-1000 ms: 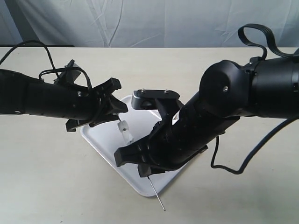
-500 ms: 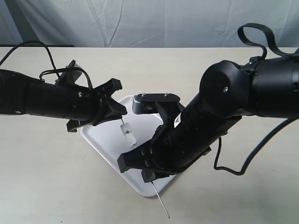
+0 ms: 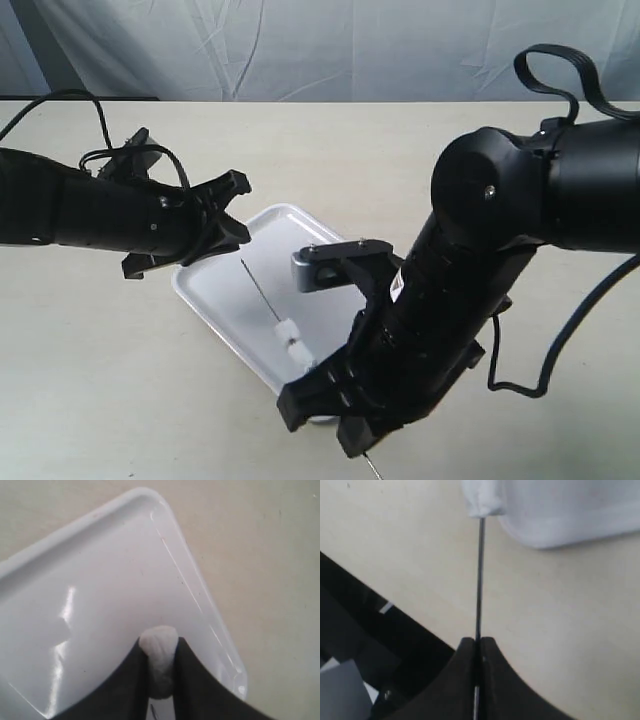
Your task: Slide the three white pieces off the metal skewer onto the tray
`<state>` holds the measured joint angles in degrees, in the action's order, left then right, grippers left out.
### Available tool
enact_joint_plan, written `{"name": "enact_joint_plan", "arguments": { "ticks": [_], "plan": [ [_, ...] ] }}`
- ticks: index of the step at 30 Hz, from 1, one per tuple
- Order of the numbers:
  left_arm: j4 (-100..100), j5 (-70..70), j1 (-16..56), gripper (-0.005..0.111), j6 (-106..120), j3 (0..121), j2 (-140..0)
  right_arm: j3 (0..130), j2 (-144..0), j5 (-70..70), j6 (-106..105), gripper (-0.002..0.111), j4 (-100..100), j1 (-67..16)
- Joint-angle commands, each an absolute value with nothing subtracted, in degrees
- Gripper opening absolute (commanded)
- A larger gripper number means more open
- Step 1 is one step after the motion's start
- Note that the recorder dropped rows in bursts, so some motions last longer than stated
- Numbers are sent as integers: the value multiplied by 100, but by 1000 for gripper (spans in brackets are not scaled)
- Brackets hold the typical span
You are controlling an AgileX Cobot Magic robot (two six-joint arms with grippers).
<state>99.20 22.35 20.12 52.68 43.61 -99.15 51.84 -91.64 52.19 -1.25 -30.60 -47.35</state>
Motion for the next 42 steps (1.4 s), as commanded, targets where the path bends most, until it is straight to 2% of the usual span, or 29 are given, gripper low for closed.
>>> {"name": "enact_joint_plan", "arguments": {
  "ticks": [1,5,8,14,16,29,42],
  "plan": [
    [9995,2033,2019,13,5269,4411,-9933,5158,-8983,5831,110,-1,-2706,-4748],
    [9995,2152,2019,13,5269,4411,-9933,5158,-8643,6574,837,-1,-1545,-4748],
    [9995,2454,2019,15,5285,4411,-9956,5158,-8256,6552,1400,-1,-758,-4748],
    [9995,2789,2019,40,5285,4411,-10015,5158,-8147,6054,1818,-1,-280,-4748],
    [9995,2959,2019,44,5285,4411,-10015,5158,-8278,5778,1872,-1,-296,-4748],
    [9995,3581,2019,44,5285,4411,-10015,5169,-9526,3345,1777,-1,-1046,-4748],
    [9995,3640,2019,44,5400,4411,-10015,5169,-9658,2688,195,-1,-2802,-4748]
  ]
}}
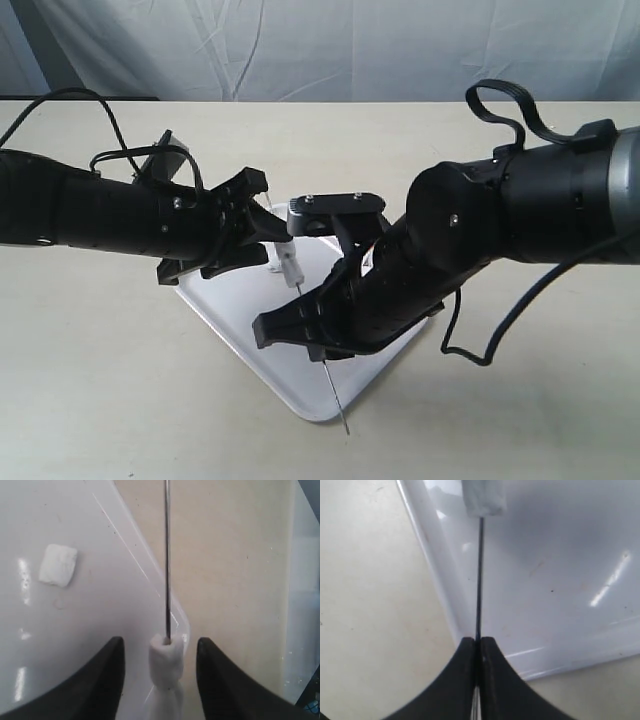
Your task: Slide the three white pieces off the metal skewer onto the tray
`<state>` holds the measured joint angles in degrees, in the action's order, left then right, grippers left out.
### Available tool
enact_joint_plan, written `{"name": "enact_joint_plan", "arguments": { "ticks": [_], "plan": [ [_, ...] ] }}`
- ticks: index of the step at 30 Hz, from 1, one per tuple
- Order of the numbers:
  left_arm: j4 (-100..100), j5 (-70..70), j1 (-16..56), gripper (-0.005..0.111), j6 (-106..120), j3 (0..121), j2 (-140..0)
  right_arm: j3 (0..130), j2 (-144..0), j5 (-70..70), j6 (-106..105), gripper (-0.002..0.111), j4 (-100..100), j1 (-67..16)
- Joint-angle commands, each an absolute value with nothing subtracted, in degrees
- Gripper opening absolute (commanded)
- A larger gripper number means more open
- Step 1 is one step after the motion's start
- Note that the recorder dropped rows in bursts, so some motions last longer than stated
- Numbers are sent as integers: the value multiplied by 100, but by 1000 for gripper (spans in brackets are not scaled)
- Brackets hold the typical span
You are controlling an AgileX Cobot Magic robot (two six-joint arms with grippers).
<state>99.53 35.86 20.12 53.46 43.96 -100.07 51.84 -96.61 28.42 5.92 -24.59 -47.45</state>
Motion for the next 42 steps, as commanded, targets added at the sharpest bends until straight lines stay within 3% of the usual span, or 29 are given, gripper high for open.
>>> {"name": "enact_joint_plan", "arguments": {
  "ticks": [1,14,16,20,30,42],
  "plan": [
    [9995,3652,2019,44,5401,4411,-10015,5169,-9658,2687,130,-1,-2868,-4748],
    [9995,3697,2184,44,5412,4411,-10015,5169,-9658,2775,32,-1,-3072,-4748],
    [9995,3697,2184,41,5410,4411,-10015,5169,-9658,2788,32,-1,-3072,-4748],
    [9995,3728,2184,22,5548,4411,-10015,5169,-9658,2788,32,-1,-3072,-4748],
    [9995,3367,2184,22,5548,4411,-10015,5169,-9658,3284,32,-1,-3072,-4748],
    [9995,2635,2184,22,5548,4411,-10025,5169,-9658,5085,0,-1,-3072,-4748]
  ]
}}
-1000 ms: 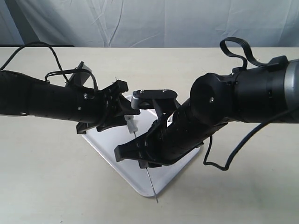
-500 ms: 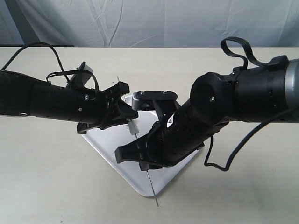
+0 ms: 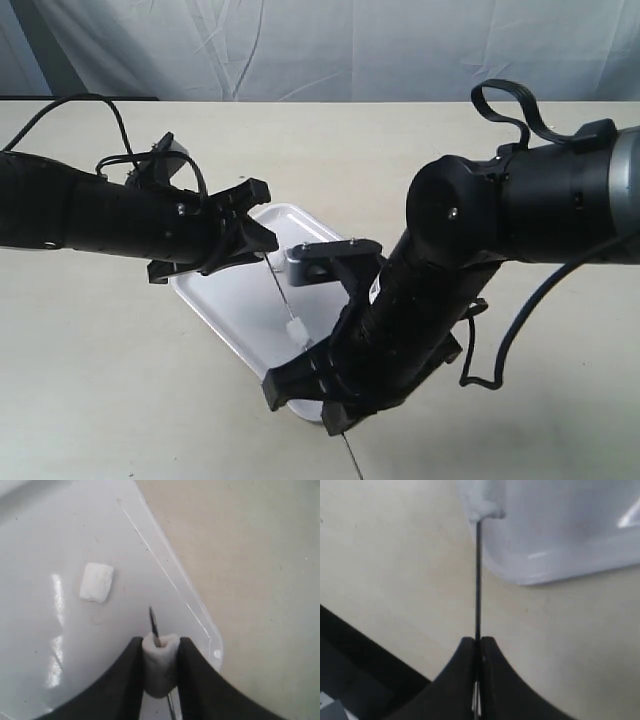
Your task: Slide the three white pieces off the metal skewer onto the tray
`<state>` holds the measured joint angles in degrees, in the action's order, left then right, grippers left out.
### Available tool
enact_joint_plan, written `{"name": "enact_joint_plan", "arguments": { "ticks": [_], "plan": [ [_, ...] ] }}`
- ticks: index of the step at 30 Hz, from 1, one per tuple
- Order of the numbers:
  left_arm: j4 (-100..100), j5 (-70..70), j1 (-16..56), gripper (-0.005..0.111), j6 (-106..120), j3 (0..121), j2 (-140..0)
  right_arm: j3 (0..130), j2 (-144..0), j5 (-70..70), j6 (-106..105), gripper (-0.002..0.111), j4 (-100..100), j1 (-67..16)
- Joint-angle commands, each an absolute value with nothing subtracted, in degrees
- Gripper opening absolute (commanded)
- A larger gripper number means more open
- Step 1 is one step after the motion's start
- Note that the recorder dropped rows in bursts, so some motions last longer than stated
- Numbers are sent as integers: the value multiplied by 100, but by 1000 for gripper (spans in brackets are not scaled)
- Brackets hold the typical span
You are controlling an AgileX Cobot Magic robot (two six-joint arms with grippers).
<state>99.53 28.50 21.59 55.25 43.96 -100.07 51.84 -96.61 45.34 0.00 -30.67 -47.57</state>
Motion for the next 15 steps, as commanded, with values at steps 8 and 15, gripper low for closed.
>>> {"name": "enact_joint_plan", "arguments": {
  "ticks": [8,15],
  "plan": [
    [9995,2210,2184,22,5534,4411,-10025,5169,-9556,6189,0,-1,-2950,-4748],
    [9995,2543,2184,22,5505,4411,-10025,5169,-9218,5805,772,-1,-1717,-4748]
  ]
}}
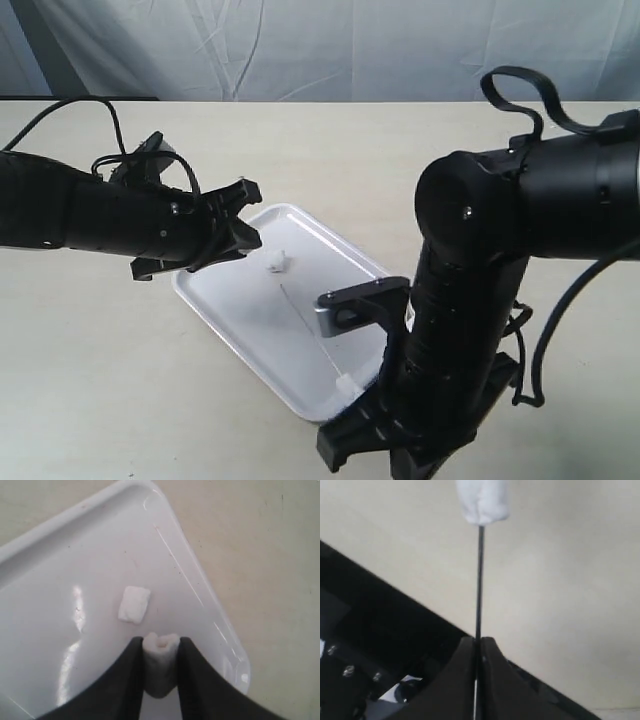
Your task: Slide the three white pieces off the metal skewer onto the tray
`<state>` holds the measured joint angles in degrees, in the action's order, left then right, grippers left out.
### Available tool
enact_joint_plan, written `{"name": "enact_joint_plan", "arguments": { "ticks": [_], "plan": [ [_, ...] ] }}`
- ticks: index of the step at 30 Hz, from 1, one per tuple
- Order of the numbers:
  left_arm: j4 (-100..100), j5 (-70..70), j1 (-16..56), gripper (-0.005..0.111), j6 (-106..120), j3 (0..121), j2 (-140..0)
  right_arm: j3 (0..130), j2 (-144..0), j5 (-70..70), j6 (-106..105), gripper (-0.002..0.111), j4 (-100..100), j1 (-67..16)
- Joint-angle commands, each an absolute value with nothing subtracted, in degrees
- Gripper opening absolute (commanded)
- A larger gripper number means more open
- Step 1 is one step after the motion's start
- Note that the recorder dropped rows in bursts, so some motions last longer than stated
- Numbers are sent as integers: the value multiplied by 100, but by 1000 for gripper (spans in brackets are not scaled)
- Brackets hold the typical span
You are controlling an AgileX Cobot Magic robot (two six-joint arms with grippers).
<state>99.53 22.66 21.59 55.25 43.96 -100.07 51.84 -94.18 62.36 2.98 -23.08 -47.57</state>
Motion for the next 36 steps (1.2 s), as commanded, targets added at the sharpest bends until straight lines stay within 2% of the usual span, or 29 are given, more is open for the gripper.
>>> {"name": "enact_joint_plan", "arguments": {
  "ticks": [1,6,11,13,21,30,36],
  "plan": [
    [9995,2652,2184,22,5505,4411,-10025,5169,-9205,5635,841,-1,-1688,-4748],
    [9995,2978,2184,23,5437,4411,-10025,5169,-9430,4838,983,-1,-1553,-4748],
    [9995,3312,2184,44,5437,4411,-10025,5169,-9808,4152,1221,-1,-1221,-4748],
    [9995,3354,2184,49,5437,4411,-10025,5169,-9911,3769,1221,-1,-1260,-4748],
    [9995,3569,2184,49,5437,4411,-10025,5169,-10019,2757,879,-1,-2056,-4748],
    [9995,3519,2412,49,5437,4411,-10029,5201,-10019,2528,327,-1,-2777,-4748],
    [9995,3438,2462,49,5437,4411,-10038,5429,-10019,2926,0,-1,-3035,-4748]
  ]
}}
